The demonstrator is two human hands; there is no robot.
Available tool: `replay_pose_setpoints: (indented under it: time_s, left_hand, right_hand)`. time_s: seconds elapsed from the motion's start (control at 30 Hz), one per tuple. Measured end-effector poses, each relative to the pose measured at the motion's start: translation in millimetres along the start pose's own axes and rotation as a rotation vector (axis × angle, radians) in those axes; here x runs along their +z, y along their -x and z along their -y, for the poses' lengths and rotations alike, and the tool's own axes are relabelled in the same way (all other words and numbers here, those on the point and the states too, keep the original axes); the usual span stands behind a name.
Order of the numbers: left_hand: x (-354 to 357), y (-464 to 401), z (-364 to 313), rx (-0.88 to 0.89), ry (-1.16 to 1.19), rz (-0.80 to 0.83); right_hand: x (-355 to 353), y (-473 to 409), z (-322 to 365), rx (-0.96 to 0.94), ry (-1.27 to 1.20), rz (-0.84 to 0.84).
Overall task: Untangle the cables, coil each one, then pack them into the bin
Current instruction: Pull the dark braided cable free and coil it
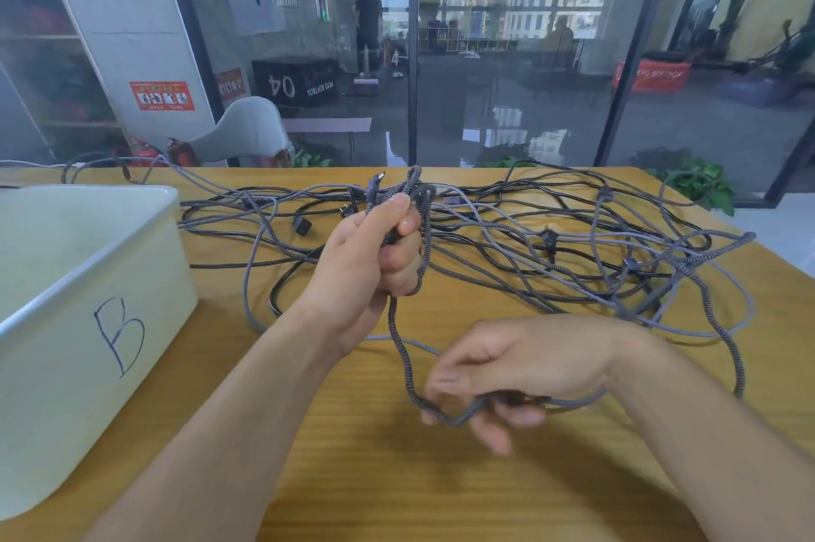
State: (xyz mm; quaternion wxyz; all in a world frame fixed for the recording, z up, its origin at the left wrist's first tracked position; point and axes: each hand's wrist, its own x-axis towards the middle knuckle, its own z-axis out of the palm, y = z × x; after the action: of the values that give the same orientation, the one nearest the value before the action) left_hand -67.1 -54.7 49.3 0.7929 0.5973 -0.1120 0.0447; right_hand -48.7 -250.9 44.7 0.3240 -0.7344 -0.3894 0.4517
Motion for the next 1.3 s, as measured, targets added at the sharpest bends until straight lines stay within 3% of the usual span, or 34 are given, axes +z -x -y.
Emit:
replay_pose_setpoints:
  time_s: [0.3, 0.57, 0.7, 0.9, 1.07, 1.2, 1.3]
  left_hand:
    - [-0.3, 1.8, -4.7, 0.006, 0.063, 0.025]
    - [1.1, 2.8, -5.8, -0.029, 0.162, 0.095]
    - [6.1, 5.0, -5.5, -0.058, 0.167, 0.17]
    - [9.4, 5.8, -0.2, -0.128, 0.076, 0.3]
    - [9.8, 7.0, 2.7, -0.173, 0.013, 0.4]
    - [12.7, 7.5, 4.7, -0.223, -0.052, 0.477]
    - [13.8, 7.0, 5.1, -0.263, -0.078, 0.516]
  right_hand:
    - [-32.7, 35.3, -16.5, -0.028, 0.315, -0.248]
    - [-45.8, 12.3, -38.7, -0.049, 0.536, -0.709]
    - [-51.4, 2.4, -42.8, 0.046, 0.773, -0.758]
    - [-58.1, 3.4, -41.8, 0.16, 0.854, -0.884]
    - [-63.8, 5.2, -50.4, 0.068, 0.616, -1.012]
    - [-69.3, 1.5, -57.3, -0.092, 0.309, -0.966]
    - [-71.4, 4.0, -61.7, -0.149, 0.208, -0.988]
